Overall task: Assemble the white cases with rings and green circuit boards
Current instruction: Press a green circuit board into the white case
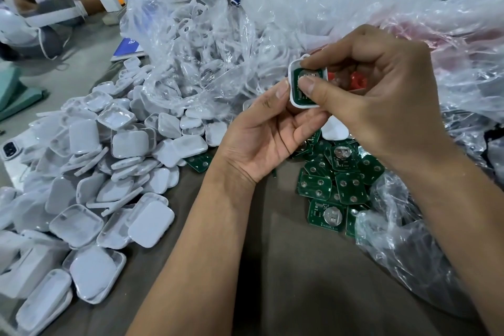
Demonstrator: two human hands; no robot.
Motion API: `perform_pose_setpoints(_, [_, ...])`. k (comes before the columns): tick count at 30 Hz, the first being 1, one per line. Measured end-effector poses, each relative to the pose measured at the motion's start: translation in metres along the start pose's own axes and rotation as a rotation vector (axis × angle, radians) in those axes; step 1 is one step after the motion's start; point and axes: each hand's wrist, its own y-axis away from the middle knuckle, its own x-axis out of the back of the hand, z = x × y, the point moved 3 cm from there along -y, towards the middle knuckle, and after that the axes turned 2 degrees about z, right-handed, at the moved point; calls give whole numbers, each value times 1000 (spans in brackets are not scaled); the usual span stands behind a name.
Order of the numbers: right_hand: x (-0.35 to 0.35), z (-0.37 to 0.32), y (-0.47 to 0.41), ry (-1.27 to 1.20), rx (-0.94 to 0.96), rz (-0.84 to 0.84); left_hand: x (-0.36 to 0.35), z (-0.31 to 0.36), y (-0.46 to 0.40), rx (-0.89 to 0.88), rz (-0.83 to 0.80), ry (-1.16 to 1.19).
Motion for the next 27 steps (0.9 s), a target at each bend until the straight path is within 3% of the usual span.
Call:
perform_pose_setpoints(16, [-4, 4, -1, -148, -59, -52, 3, 0, -1, -22, 20, -70])
perform_pose_setpoints(23, [-5, 6, -1, -316, -93, -73, 2, 1, 1, -53, -8, 22])
perform_pose_setpoints(27, [-4, 3, 0, -288, -47, -72, -1, 1, 2, -44, -47, 48])
